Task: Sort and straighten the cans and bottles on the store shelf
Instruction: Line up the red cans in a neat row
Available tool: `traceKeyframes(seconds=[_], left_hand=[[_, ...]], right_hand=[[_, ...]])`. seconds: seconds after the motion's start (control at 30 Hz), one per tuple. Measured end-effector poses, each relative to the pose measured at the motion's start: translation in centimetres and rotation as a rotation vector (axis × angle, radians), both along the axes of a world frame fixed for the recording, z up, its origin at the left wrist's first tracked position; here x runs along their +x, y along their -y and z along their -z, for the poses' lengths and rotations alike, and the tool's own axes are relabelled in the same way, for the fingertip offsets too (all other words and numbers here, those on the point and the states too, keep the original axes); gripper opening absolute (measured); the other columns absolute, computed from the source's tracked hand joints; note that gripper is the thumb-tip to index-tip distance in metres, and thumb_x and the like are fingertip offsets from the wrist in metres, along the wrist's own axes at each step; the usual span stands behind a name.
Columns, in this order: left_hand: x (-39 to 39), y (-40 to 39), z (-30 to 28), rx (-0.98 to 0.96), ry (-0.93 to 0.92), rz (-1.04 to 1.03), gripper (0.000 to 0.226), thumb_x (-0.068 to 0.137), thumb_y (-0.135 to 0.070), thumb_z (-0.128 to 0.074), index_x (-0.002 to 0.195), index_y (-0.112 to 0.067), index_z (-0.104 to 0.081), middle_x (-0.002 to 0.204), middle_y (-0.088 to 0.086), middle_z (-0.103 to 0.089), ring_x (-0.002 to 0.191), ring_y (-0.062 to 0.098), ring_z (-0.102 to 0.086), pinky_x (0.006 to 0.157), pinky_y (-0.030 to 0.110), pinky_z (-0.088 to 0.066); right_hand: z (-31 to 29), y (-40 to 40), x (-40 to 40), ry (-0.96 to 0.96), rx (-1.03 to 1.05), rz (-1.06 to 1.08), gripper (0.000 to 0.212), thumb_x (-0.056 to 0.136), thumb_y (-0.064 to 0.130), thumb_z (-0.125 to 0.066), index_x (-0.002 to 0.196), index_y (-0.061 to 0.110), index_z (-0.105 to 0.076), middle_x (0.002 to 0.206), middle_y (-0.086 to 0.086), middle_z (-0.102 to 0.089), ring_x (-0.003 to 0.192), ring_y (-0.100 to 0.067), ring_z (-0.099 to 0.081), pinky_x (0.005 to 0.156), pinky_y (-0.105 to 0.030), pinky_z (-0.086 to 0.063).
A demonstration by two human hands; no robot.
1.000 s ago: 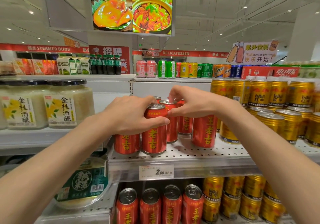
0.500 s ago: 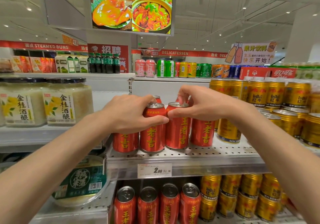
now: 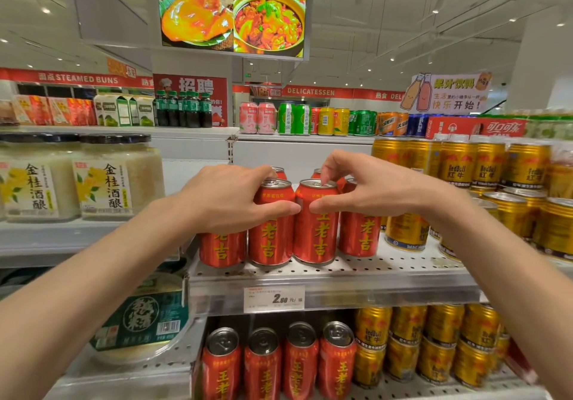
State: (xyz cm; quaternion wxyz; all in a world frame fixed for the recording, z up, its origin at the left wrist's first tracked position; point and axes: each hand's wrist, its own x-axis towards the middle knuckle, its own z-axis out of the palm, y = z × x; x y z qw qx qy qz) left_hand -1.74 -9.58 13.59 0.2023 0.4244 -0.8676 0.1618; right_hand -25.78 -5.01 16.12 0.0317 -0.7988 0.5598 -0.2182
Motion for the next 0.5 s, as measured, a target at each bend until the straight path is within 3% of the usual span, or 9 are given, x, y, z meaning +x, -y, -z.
traceKeyframes(seconds=[0.1,0.23,0.33,0.5], left_hand=[[0.0,0.0,0.0,0.008,0.002,0.0,0.084,0.07,-0.094,-0.023,0.124,-0.036,-0.051,0.107,-0.009,-0.07,0.095,0.018,-0.064,0.085,0.038,-0.051],[0.0,-0.1,0.0,0.016,0.009,-0.006,0.084,0.07,-0.094,-0.024,0.123,-0.035,-0.051,0.107,-0.01,-0.07,0.094,0.018,-0.064,0.084,0.037,-0.051],[0.0,-0.1,0.0,0.015,0.01,-0.002,0.084,0.071,-0.095,-0.024,0.123,-0.035,-0.051,0.107,-0.01,-0.07,0.093,0.018,-0.064,0.084,0.038,-0.051],[-0.1,-0.4,-0.1,0.018,0.015,-0.01,0.083,0.072,-0.093,-0.025,0.126,-0.036,-0.051,0.109,-0.011,-0.07,0.094,0.016,-0.065,0.083,0.036,-0.051]], right_hand=[[0.0,-0.6,-1.6,0.056,-0.015,0.022,0.06,0.077,0.076,-0.061,0.125,0.041,-0.055,0.131,0.019,-0.058,0.12,-0.004,-0.056,0.101,-0.032,-0.047],[1.0,-0.8,-3.2,0.021,0.136,0.055,0.071,0.08,0.061,-0.071,0.142,0.04,-0.044,0.14,0.012,-0.051,0.114,-0.009,-0.061,0.085,-0.025,-0.055],[1.4,-0.5,-3.5,0.063,0.078,0.054,0.063,0.086,0.042,-0.075,0.142,0.039,-0.046,0.145,0.009,-0.05,0.12,-0.01,-0.057,0.084,-0.023,-0.053],[1.4,-1.0,-3.3,0.108,0.089,0.041,0.06,0.085,0.04,-0.077,0.138,0.04,-0.05,0.137,0.013,-0.054,0.112,-0.008,-0.062,0.085,-0.027,-0.057]])
